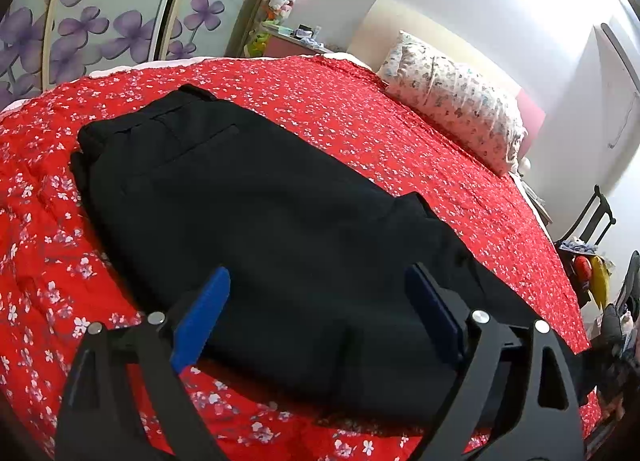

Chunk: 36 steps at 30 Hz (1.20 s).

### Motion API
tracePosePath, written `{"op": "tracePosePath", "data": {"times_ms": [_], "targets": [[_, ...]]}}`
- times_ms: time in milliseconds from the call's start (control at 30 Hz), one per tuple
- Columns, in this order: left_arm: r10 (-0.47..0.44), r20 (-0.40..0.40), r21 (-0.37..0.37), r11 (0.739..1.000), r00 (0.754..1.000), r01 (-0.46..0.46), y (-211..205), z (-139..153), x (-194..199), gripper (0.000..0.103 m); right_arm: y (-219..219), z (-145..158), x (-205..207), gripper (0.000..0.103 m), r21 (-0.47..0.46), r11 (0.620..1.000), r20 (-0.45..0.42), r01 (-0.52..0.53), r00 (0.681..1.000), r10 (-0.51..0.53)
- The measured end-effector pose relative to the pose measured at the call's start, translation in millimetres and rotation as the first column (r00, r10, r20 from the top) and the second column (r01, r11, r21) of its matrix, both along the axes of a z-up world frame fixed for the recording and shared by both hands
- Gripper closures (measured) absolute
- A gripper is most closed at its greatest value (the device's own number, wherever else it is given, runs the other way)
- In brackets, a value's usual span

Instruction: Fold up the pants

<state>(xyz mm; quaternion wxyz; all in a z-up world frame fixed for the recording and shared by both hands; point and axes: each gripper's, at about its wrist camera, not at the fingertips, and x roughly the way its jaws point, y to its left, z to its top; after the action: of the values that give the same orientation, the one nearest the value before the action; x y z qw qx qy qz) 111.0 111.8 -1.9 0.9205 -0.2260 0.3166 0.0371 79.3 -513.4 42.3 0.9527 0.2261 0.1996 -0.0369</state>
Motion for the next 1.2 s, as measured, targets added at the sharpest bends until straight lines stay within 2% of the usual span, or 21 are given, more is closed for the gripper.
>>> {"op": "tracePosePath", "data": {"times_ms": [67,100,133,200,233,267,300,333,367,400,567,733,800,833,867,900,933,1033,1133,1200], "targets": [[-0.003,-0.001,0.003,1.0,1.0,0.003,-0.1,-0.3,0.2,0.012,28.0,10.3,2.3,0.096,-0.094,0.991,0.029,-0.094,0.995,0.097],[-0.004,-0.001,0.002,1.0,1.0,0.004,0.4,-0.3,0.0,0.012,37.6,14.8,2.8,0.096,-0.145,0.986,0.039,-0.086,0.995,0.093],[-0.007,-0.001,0.001,1.0,1.0,0.007,0.6,-0.1,-0.1,0.012,36.1,16.7,1.9,0.096,-0.169,0.985,0.042,-0.019,0.999,0.026],[-0.016,-0.001,-0.005,1.0,1.0,0.016,2.5,-0.1,-0.3,0.012,8.9,10.0,-4.9,0.096,-0.129,0.974,0.013,0.184,0.983,-0.184],[-0.019,-0.001,-0.007,1.0,1.0,0.019,3.2,-0.3,-0.4,0.012,-13.2,0.6,-10.5,0.096,-0.082,0.948,-0.037,0.309,0.949,-0.313],[-0.02,0.0,-0.009,1.0,1.0,0.02,4.5,-0.5,-0.5,0.012,-37.2,-12.9,-17.2,0.096,-0.031,0.907,-0.112,0.42,0.9,-0.421],[-0.021,0.0,-0.01,1.0,1.0,0.021,5.2,-0.6,-0.6,0.012,-65.5,-35.1,-28.6,0.096,0.026,0.842,-0.231,0.538,0.823,-0.519],[-0.02,-0.001,-0.012,1.0,1.0,0.02,6.9,-0.9,-0.4,0.012,-80.1,-49.8,-35.6,0.096,0.074,0.813,-0.292,0.578,0.792,-0.536],[-0.019,-0.002,-0.015,1.0,1.0,0.019,6.5,-1.1,-0.5,0.012,-95.6,-69.9,-44.5,0.096,0.17,0.784,-0.352,0.597,0.78,-0.517],[-0.017,-0.003,-0.022,1.0,1.0,0.017,8.2,-1.5,-0.6,0.012,-100.9,-77.3,-48.5,0.096,0.202,0.768,-0.379,0.607,0.772,-0.511],[-0.001,-0.004,-0.048,0.999,1.0,0.0,7.7,-0.5,-1.5,0.01,-107.0,-83.4,-57.8,0.096,0.256,0.755,-0.384,0.603,0.781,-0.494],[-0.011,-0.009,-0.015,1.0,1.0,0.011,3.3,-1.2,-0.9,0.01,-112.4,-92.8,-65.4,0.094,0.35,0.72,-0.399,0.6,0.791,-0.465],[-0.011,-0.008,-0.016,1.0,1.0,0.011,2.5,-1.0,-0.1,0.01,-114.0,-88.0,-69.6,0.089,0.364,0.709,-0.418,0.604,0.786,-0.455],[-0.009,-0.007,-0.019,1.0,1.0,0.009,2.8,-1.0,0.0,0.01,-112.5,-85.4,-71.4,0.082,0.365,0.707,-0.416,0.605,0.786,-0.458],[-0.008,-0.007,-0.022,1.0,1.0,0.008,3.2,-0.9,0.1,0.01,-111.2,-79.7,-75.3,0.069,0.369,0.704,-0.405,0.607,0.787,-0.466],[-0.007,-0.006,-0.024,1.0,1.0,0.007,3.1,-0.7,0.4,0.01,-110.3,-75.8,-78.6,0.062,0.373,0.701,-0.395,0.608,0.788,-0.473],[-0.007,-0.004,-0.029,1.0,1.0,0.007,3.5,-0.4,0.2,0.01,-109.1,-72.7,-81.3,0.046,0.369,0.699,-0.387,0.613,0.785,-0.484],[-0.015,0.011,-0.044,0.999,1.0,0.016,4.5,1.4,-0.7,0.01,-108.0,-63.4,-89.3,0.043,0.356,0.704,-0.358,0.614,0.786,-0.505],[-0.027,0.047,-0.042,0.999,0.999,0.029,3.1,6.9,-3.8,0.01,-109.3,-67.0,-88.4,0.044,0.408,0.694,-0.358,0.593,0.804,-0.475],[-0.04,0.077,-0.034,0.999,0.996,0.042,0.8,10.9,-6.7,0.01,-109.2,-71.5,-90.9,0.044,0.461,0.675,-0.361,0.576,0.817,-0.45]]}}
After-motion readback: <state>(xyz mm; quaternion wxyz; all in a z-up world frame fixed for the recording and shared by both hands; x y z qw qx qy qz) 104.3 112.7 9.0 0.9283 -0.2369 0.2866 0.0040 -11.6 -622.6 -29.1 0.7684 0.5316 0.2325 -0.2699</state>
